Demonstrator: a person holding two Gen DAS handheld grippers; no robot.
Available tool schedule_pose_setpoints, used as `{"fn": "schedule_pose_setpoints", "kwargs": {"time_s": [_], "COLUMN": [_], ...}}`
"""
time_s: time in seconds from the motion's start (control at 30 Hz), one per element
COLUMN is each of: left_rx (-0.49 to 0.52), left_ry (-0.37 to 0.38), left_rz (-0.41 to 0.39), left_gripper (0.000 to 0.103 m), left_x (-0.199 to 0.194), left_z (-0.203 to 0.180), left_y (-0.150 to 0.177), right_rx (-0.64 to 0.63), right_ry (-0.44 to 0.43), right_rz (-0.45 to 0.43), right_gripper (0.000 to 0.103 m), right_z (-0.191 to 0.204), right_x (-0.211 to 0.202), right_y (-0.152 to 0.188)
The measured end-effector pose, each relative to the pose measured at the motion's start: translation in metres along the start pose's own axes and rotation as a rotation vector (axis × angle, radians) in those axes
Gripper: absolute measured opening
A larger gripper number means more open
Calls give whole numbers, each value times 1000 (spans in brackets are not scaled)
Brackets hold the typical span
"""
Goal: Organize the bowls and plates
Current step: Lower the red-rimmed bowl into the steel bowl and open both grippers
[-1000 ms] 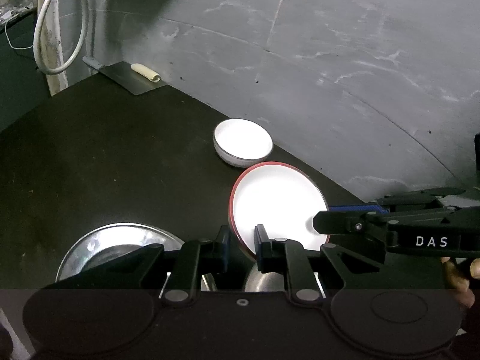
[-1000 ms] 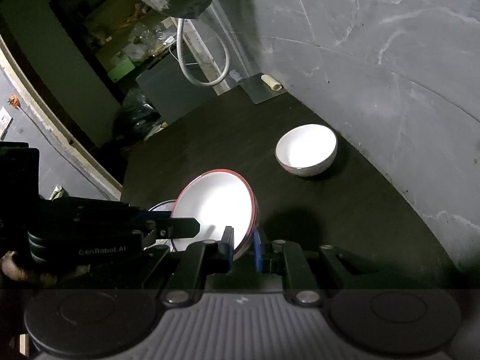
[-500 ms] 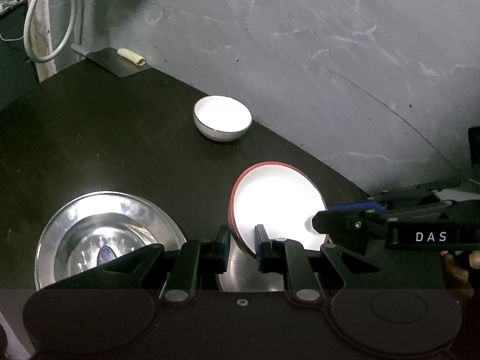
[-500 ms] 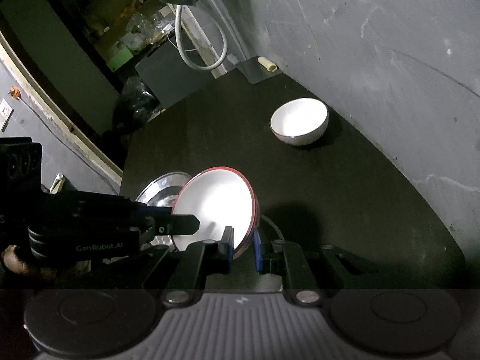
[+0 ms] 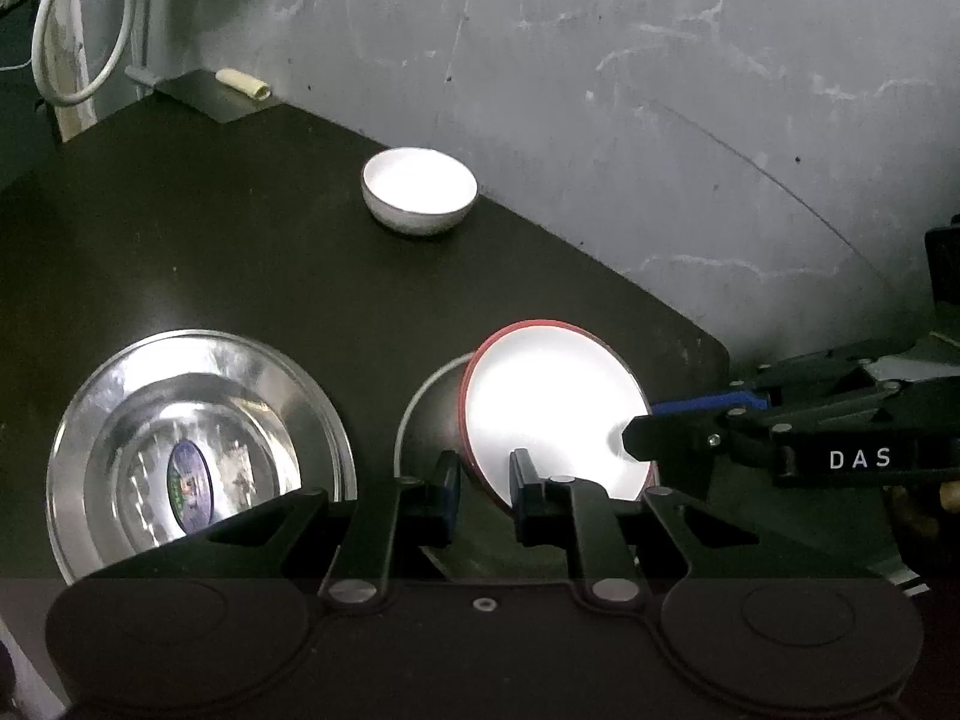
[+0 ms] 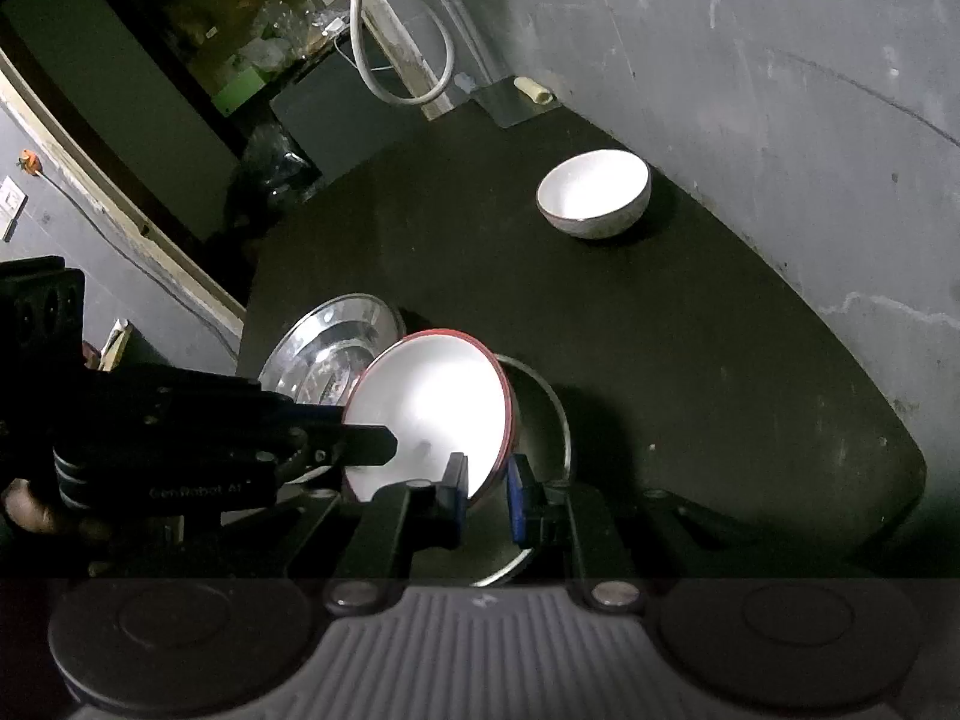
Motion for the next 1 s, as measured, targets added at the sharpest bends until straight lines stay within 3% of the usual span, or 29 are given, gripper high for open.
{"fn": "schedule_pose_setpoints", "kwargs": {"time_s": [1.0], "left_rx": [-50], "left_ry": [-26], "left_rz": [76], "left_gripper": [21], "left_x": [17], "left_z": [5], "left_y": [13], "right_rx": [-24], "right_ry": [3], "right_rz": [72], "right_gripper": [16], "right_z": [-3], "right_x": [18], "right_y": [4]}}
Point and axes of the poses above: each gripper's, at about its wrist camera, not at the fingertips, and x roughly the way its jaws point, z to its left, y to its underside, the point moved 7 cm from there along x, roughly the way its jaws point, and after that the axes turned 8 degrees about -x, right-handed, at the moved point
